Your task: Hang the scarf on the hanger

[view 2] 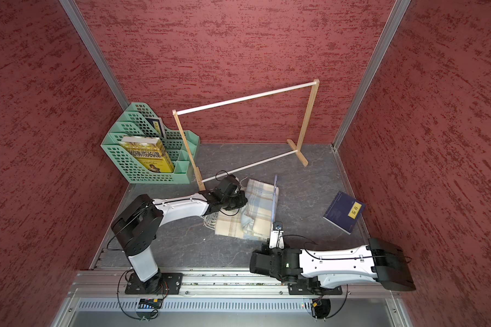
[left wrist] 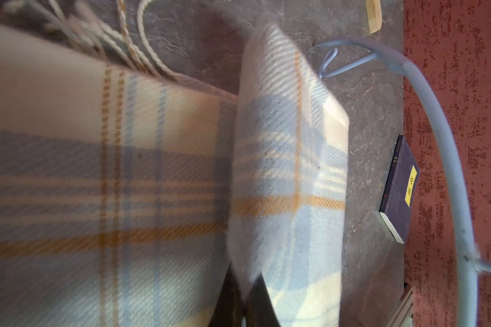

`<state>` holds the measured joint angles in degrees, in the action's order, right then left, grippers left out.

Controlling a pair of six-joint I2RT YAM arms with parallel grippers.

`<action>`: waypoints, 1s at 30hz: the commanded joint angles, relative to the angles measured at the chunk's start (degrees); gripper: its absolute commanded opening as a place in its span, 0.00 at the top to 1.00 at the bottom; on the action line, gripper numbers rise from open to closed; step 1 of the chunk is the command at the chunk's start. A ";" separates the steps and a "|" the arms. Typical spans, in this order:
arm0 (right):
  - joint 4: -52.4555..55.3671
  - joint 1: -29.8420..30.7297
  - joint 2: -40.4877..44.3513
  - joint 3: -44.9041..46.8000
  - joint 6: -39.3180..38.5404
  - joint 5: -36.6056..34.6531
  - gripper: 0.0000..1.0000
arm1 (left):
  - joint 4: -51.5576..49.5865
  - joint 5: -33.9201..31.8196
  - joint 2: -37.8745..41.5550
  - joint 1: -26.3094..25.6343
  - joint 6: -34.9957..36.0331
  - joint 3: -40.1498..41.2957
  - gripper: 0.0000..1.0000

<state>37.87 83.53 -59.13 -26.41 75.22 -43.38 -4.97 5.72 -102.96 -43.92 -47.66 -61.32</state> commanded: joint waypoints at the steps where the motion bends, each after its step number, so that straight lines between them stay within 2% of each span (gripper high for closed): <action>1: -5.71 -0.12 0.35 0.67 -4.84 0.56 1.00 | -1.19 0.40 1.89 0.69 2.55 0.72 1.00; 7: -10.37 -0.12 -4.74 -0.84 -6.30 0.50 1.00 | -2.96 1.41 4.88 1.54 3.69 1.45 1.00; 15: -13.49 -0.12 -13.17 -4.55 -7.71 0.13 1.00 | -7.98 0.39 14.05 2.36 6.46 4.00 1.00; 25: -14.69 -0.12 -10.47 -6.04 -11.65 0.91 1.00 | -10.71 -0.26 19.22 7.01 9.38 10.00 1.00; 30: -18.92 -0.17 -13.35 -6.87 -13.74 2.84 1.00 | -10.41 0.44 20.14 8.99 10.38 9.77 1.00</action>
<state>23.22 83.53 -71.09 -31.16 63.96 -41.06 -15.77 6.11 -85.06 -35.57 -39.05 -50.87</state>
